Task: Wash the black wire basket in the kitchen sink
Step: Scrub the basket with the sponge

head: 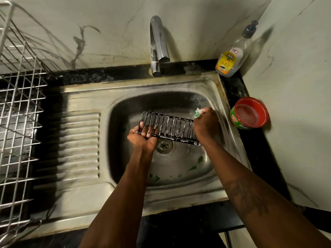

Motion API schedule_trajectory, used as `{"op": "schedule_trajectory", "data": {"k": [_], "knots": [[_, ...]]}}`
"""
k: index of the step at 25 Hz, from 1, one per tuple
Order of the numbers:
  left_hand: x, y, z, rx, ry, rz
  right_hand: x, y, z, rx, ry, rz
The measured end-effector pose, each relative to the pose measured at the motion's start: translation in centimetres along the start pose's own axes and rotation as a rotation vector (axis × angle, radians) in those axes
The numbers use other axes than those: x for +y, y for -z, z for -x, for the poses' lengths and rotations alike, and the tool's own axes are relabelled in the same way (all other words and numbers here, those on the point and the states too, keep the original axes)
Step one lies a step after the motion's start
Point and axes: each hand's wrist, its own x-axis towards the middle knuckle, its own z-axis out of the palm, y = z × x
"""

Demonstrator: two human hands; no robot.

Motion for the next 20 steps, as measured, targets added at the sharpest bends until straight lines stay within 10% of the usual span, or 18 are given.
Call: {"op": "schedule_trajectory", "data": {"k": [7,15,20], "knots": [[3.7,3.6,0.3,0.108,0.419,-0.756,-0.8,-2.1,-1.4,-0.084,0.076,-0.063],[4.6,7.2,-1.6,0.073,0.481,-1.286,2.3,-3.5,1.3,-0.131,0.233,0.051],[3.5,4.3,-1.8,0.155,0.067,-1.254,-0.7,-6.2,4.4,-0.306,0.461,-0.111]]}}
